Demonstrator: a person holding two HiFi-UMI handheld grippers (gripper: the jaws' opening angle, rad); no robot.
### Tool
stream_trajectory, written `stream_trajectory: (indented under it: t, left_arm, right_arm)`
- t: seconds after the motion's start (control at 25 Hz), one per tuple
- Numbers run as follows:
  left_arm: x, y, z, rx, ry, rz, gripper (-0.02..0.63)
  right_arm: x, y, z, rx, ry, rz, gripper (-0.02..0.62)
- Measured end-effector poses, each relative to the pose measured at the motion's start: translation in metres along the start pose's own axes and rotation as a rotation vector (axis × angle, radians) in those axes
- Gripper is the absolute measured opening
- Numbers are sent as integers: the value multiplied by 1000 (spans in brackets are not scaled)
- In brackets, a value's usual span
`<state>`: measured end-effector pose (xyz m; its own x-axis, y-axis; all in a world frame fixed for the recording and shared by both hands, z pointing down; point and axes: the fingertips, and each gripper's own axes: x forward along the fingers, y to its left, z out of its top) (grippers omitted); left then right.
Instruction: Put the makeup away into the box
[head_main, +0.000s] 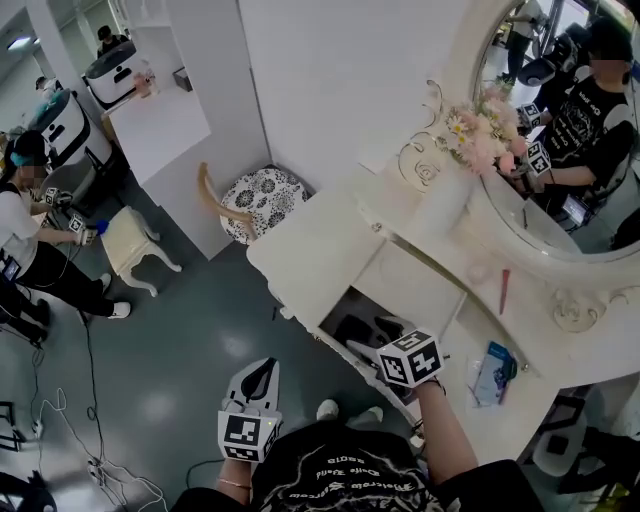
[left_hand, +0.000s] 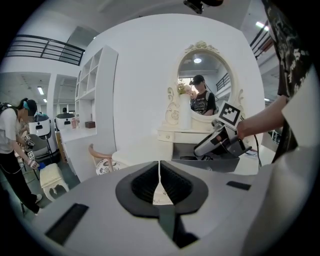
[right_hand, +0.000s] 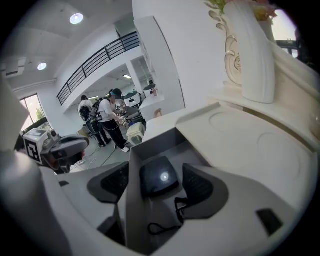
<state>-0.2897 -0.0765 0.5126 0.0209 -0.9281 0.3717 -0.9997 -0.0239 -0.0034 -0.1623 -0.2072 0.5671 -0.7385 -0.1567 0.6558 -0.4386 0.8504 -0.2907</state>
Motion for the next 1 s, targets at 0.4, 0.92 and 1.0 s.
stream_trajectory:
  t: [0.4,0.92,1.0]
  left_arm:
    - [14,-21,15,-13,-32,-55,23]
    - [36,-67,23,-9,-39,-197,23]
    - [39,-73,24,5,-40,-222,23]
  right_arm:
    - [-46,-2,8,-24,-130,-53,334]
    - [-113,-13,-24,-3,-182,-226,334]
    - [-124,-14,-31,10,-202,-261,334]
